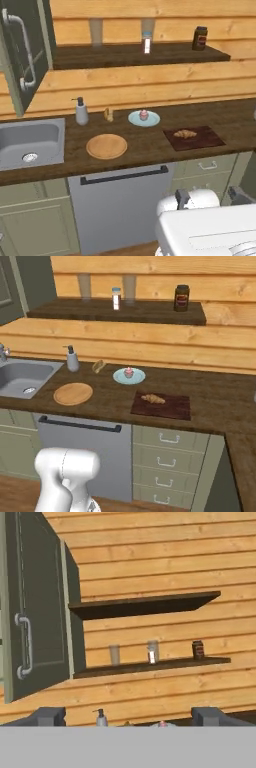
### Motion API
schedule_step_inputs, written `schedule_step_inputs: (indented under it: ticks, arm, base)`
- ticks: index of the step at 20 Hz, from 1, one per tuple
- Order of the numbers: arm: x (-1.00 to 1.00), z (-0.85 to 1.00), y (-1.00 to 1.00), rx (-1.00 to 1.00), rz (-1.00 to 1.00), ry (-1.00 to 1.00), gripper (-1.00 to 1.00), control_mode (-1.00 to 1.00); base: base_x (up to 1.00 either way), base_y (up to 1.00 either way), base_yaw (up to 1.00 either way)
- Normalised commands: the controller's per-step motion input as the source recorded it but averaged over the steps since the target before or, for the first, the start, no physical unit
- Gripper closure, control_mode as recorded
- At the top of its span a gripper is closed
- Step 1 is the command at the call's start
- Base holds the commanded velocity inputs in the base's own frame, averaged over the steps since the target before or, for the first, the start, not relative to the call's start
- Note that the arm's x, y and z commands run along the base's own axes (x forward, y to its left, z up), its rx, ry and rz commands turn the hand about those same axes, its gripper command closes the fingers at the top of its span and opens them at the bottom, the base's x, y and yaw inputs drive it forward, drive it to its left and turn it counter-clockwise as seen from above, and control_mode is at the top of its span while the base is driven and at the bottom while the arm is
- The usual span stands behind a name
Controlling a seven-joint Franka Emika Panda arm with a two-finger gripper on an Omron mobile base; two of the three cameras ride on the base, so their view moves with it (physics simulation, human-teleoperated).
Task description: From the different types of pastries on the counter, select a croissant and place it on the cutting board. Then retrieve a jar of jam from the cabinet and place it alongside the croissant on the cutting board.
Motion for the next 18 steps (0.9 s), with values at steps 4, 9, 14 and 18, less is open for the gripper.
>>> schedule_step_inputs:
  ticks: [4, 9, 14, 18]
  arm:
    - [0.0, 0.0, 0.0, 0.0, 0.0, 0.0, -1.0, 1.0]
    - [0.0, 0.0, 0.0, 0.0, 0.0, 0.0, -1.0, 1.0]
    - [0.0, 0.0, 0.0, 0.0, 0.0, 0.0, -1.0, 1.0]
    - [0.0, 0.0, 0.0, 0.0, 0.0, 0.0, -1.0, 1.0]
  base:
    - [-0.03, 1.0, 0.0]
    - [-0.01, 1.0, 0.0]
    - [-0.01, 1.0, 0.02]
    - [0.0, 1.0, 0.03]
